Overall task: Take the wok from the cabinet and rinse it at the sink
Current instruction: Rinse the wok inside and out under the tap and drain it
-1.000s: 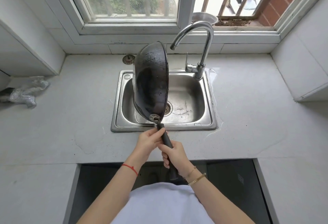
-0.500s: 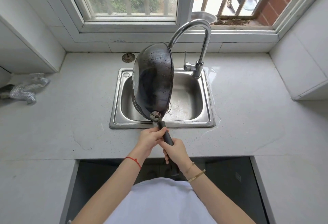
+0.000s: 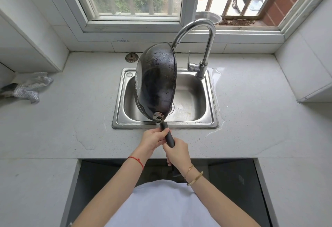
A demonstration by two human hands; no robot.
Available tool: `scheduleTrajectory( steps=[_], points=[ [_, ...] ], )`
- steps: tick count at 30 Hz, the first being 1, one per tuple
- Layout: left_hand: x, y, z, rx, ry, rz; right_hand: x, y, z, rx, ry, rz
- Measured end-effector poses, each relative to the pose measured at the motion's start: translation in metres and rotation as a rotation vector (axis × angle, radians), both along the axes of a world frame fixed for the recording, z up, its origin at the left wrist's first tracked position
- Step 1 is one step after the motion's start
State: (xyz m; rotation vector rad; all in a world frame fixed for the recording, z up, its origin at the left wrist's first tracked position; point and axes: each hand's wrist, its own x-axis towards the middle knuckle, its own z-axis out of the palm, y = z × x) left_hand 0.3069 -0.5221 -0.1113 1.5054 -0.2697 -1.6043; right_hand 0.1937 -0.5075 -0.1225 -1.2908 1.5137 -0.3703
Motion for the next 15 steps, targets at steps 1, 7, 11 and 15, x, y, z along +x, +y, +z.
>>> scheduleTrajectory(
  steps=[1, 7, 11, 15],
  points=[
    [0.0006, 0.0006, 0.0006, -0.002, 0.008, 0.006, 0.0004, 0.0001, -0.0003, 0.006, -0.012, -0.002],
    [0.0019, 0.0016, -0.0003, -0.007, 0.039, 0.019, 0.0008, -0.0007, 0.0019, 0.154, -0.131, -0.055],
    [0.0014, 0.0015, -0.0017, -0.002, 0.042, 0.027, -0.0007, -0.0026, 0.0026, 0.266, -0.199, -0.073],
    [0.0008, 0.0019, -0.0024, 0.002, 0.032, 0.026, -0.0034, -0.0034, 0.0031, 0.3, -0.256, -0.076]
  ],
)
